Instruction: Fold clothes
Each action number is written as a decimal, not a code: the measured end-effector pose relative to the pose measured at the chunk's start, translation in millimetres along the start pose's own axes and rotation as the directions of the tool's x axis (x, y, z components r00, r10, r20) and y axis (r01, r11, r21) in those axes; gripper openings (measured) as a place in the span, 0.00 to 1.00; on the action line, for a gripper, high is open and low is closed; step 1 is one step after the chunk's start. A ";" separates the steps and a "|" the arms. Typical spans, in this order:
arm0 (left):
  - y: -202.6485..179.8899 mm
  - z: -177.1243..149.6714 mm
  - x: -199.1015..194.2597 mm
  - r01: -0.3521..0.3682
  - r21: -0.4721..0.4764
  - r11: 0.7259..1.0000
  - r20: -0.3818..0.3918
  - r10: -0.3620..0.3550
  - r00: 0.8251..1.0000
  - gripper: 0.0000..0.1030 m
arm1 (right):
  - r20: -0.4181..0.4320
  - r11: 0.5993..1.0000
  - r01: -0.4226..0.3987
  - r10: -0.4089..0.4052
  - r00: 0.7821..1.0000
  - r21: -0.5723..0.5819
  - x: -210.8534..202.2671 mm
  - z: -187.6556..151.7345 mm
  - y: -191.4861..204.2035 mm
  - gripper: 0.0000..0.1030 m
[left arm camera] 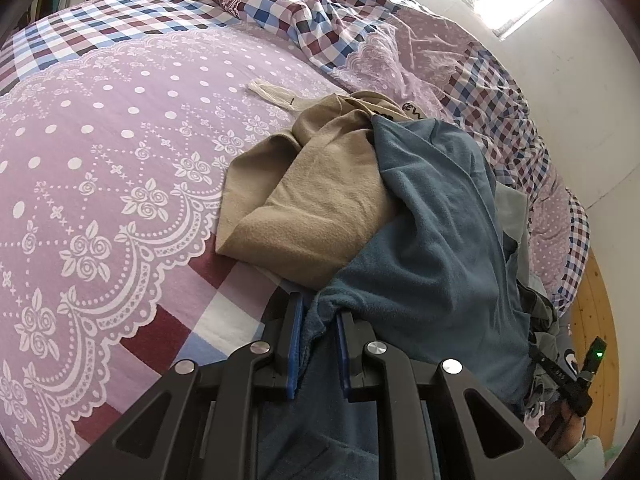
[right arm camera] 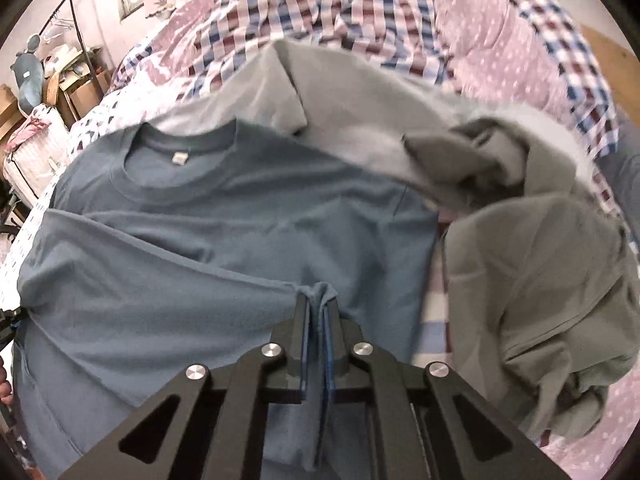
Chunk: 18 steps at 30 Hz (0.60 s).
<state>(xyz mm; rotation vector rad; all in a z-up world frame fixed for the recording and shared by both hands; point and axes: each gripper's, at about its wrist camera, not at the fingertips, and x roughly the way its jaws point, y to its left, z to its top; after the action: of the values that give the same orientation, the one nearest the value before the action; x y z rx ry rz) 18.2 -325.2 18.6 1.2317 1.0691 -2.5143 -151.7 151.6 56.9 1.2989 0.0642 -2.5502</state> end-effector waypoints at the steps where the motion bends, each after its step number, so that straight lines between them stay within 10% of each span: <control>1: -0.1 0.1 0.0 0.000 0.000 1.000 0.000 0.000 1.000 0.15 | 0.013 1.000 0.010 -0.009 1.000 -0.002 -5.1 2.5 -0.4 0.04; 11: -0.9 0.3 0.1 0.003 0.000 1.000 0.001 -0.003 1.000 0.15 | -0.061 0.991 0.133 -0.135 0.989 -0.032 19.7 26.3 6.5 0.09; 18: 4.4 1.1 1.1 0.029 -0.028 0.999 -0.009 -0.029 1.000 0.15 | -0.017 0.967 0.255 -0.256 0.967 -0.026 -2.9 43.6 22.6 0.47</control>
<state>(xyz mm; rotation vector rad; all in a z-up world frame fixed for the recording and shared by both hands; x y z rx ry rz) 18.6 -328.9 15.9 1.2303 1.1274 -2.5087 -178.4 123.4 87.1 1.3878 0.2823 -2.7386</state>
